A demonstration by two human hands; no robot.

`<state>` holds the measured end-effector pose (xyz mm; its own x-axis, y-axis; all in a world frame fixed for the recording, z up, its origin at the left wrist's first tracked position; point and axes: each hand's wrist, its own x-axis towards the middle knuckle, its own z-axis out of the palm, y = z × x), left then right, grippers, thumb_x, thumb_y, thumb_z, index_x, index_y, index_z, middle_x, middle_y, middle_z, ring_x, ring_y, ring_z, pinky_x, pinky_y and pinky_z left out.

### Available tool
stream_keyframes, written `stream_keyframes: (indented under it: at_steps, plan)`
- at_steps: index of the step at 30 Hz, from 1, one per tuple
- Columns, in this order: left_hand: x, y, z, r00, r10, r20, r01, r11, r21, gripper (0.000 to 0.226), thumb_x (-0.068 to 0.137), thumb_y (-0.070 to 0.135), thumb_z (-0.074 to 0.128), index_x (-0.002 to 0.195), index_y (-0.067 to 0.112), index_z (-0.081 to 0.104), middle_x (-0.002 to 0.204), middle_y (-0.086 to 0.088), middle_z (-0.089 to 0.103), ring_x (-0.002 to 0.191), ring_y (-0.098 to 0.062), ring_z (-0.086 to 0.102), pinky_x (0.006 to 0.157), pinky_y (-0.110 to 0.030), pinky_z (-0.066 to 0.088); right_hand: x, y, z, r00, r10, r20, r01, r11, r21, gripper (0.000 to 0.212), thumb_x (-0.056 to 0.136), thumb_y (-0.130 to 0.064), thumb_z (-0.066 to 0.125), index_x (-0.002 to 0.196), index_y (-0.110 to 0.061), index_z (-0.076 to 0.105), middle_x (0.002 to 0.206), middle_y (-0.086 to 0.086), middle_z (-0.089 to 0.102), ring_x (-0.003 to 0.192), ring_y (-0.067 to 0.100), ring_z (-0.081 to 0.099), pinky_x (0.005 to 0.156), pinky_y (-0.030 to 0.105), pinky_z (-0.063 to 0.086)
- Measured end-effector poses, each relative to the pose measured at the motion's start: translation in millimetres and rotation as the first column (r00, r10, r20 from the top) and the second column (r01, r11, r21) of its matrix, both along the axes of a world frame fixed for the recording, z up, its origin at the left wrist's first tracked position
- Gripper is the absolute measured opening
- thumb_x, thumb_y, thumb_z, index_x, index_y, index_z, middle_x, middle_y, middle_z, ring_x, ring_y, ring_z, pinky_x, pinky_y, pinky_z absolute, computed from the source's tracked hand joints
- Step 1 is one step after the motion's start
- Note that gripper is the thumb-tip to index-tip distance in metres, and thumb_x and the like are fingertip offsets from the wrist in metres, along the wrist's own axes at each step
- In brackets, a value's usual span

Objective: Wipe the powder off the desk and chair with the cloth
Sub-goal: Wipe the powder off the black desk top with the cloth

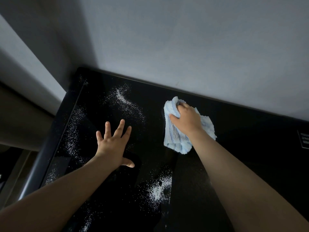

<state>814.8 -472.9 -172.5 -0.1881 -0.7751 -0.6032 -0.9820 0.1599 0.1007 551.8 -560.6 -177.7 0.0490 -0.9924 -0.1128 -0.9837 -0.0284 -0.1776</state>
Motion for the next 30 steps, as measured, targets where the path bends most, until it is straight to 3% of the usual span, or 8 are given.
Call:
stream_keyframes:
  at_steps: [20, 26, 30]
  plan:
    - [1, 1, -1, 1.0, -0.025, 0.018, 0.025, 0.999, -0.029, 0.135, 0.056, 0.08, 0.065, 0.15, 0.028, -0.016, 0.156, 0.0, -0.028, 0.142, -0.046, -0.016, 0.113, -0.063, 0.009, 10, 84, 5, 1.0, -0.009, -0.014, 0.009, 0.999, 0.048, 0.053, 0.092, -0.047, 0.052, 0.134, -0.016, 0.052, 0.142, -0.002, 0.049, 0.125, 0.019, 0.047, 0.096, 0.031, 0.044]
    - [2, 15, 7, 0.993, -0.114, 0.04, 0.117, 0.991, -0.069, 0.118, 0.072, 0.077, 0.054, 0.151, 0.021, -0.013, 0.158, -0.007, -0.022, 0.144, -0.044, -0.009, 0.116, -0.058, 0.011, 13, 109, 5, 1.0, -0.003, -0.022, 0.004, 0.999, 0.045, 0.053, 0.091, -0.047, 0.053, 0.135, -0.017, 0.052, 0.14, -0.003, 0.05, 0.127, 0.018, 0.046, 0.098, 0.029, 0.041]
    - [12, 51, 8, 0.988, -0.153, -0.036, 0.15, 0.986, -0.071, 0.114, 0.076, 0.075, 0.052, 0.151, 0.019, -0.014, 0.158, -0.007, -0.021, 0.145, -0.04, -0.012, 0.118, -0.056, 0.008, 16, 126, 3, 1.0, -0.025, 0.006, 0.024, 0.999, 0.037, 0.054, 0.089, -0.045, 0.058, 0.133, -0.015, 0.055, 0.138, -0.002, 0.052, 0.126, 0.019, 0.048, 0.097, 0.031, 0.043]
